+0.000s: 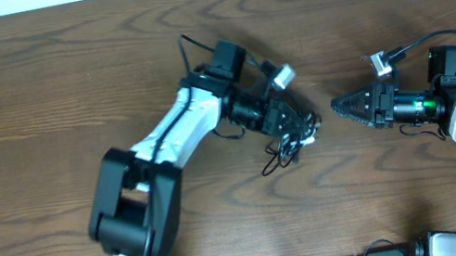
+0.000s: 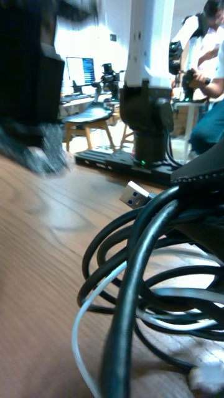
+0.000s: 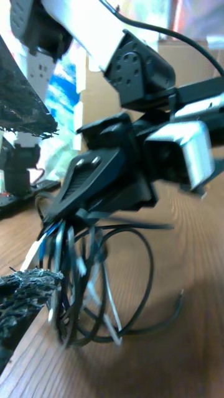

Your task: Untangle cables

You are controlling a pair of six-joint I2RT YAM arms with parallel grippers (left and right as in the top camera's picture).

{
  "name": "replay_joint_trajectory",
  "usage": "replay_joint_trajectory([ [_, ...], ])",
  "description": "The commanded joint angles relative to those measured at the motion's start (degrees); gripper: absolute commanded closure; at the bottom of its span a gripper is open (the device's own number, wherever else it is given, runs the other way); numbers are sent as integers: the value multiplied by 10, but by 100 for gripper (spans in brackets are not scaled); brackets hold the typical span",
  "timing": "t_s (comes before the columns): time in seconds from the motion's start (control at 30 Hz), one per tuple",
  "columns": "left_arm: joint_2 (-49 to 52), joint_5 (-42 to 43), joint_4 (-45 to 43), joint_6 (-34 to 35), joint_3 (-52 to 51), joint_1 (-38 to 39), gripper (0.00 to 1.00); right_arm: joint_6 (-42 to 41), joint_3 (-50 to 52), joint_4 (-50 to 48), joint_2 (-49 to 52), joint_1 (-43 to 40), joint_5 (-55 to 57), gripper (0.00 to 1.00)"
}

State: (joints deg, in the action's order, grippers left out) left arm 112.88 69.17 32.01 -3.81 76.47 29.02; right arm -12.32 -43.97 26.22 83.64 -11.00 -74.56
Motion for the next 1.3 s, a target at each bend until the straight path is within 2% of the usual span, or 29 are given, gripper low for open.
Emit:
replay_joint_trajectory([
  [0.0,28,-29,2,-13,-2,17,86,26,-1,10,0,2,38,33],
  [0.03,29,-52,5,-10,-2,21,83,28,-1,13,0,2,38,32],
  [0.1,22,-112,9,13,-2,28,63,28,-1,13,0,2,41,32],
  [0.2,12,-133,9,20,-2,28,52,28,-1,23,0,2,65,32],
  [0.4,-19,-134,9,22,-2,28,48,30,-1,51,0,2,103,33],
  [0.5,-37,-134,10,24,-2,28,51,30,-1,62,0,2,132,33],
  [0.6,-53,-175,14,27,-2,28,53,30,-1,66,0,2,143,33],
  [0.67,-53,-188,23,28,-2,28,60,30,-1,66,0,2,143,33],
  [0.77,-53,-239,38,29,-2,38,62,30,-1,63,0,2,149,33],
  [0.83,-53,-268,40,32,-2,48,70,30,-1,64,0,2,158,33],
  [0.9,-53,-320,41,46,-2,66,89,30,-1,66,0,2,166,34],
  [0.93,-53,-339,41,48,-2,76,92,30,-1,68,0,2,166,35],
  [1.0,-53,-341,41,48,-2,83,92,30,-1,68,0,2,166,37],
  [1.17,-53,-341,39,48,-2,90,92,26,-1,68,0,2,166,50],
  [1.27,-53,-341,40,48,-2,91,92,3,-1,71,0,11,166,62],
])
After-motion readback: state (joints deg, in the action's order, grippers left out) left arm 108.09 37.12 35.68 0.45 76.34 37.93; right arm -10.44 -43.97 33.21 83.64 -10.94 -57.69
